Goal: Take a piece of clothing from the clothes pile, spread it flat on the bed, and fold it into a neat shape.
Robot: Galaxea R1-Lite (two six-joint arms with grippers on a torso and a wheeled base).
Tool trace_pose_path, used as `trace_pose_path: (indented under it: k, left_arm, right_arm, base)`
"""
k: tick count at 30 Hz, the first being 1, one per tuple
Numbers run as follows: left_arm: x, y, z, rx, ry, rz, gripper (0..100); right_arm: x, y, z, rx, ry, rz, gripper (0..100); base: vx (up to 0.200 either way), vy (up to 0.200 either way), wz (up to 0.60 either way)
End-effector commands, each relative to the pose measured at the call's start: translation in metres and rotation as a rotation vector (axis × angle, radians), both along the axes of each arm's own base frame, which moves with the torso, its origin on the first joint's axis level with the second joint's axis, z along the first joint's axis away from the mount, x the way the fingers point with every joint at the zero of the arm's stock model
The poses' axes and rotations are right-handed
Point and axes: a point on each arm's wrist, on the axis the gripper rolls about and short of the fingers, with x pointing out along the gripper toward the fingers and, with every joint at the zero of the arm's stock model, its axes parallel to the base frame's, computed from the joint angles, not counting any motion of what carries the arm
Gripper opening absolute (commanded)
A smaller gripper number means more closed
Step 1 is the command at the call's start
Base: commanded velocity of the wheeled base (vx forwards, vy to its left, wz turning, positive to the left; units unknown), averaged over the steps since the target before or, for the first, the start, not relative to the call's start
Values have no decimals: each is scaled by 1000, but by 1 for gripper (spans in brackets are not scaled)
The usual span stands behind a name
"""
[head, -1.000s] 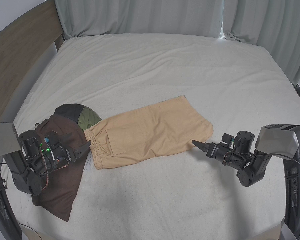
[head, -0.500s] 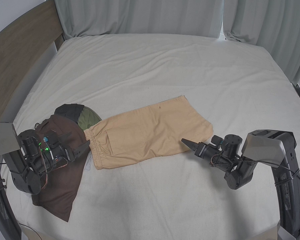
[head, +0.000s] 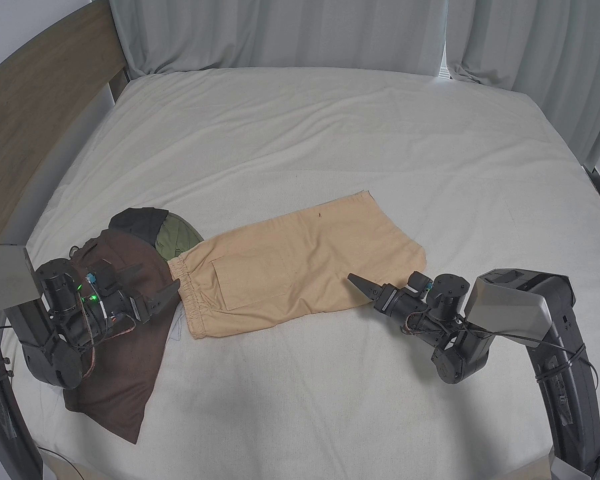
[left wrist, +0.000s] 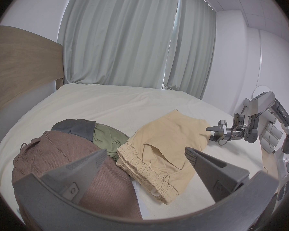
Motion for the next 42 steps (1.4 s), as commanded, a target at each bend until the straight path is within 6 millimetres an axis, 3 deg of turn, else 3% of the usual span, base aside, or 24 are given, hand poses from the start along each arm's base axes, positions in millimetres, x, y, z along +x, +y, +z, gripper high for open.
trace_pose_path:
  k: [1, 8, 9, 26, 42]
  left_arm:
    - [0, 0, 0, 0, 1, 0, 100]
    - [0, 0, -1, 0, 2, -2, 100]
    - [0, 0, -1, 0, 2, -2, 100]
    - [0, 0, -2, 1, 5, -2, 100]
    - [1, -2, -6, -4, 18, -21, 100]
  right_arm:
    - [0, 1, -6, 0, 14, 1, 100]
    - [0, 0, -8, -1, 16, -2, 100]
    - [0, 0, -8, -3, 15, -3, 0]
    - [-1, -6, -5, -6, 20, -18, 0]
    - [-36, -21, 18, -71, 73, -20, 0]
  base:
    - [0, 0, 0]
    - [0, 0, 0]
    - [0, 0, 0]
    - [0, 0, 0]
    - [0, 0, 0]
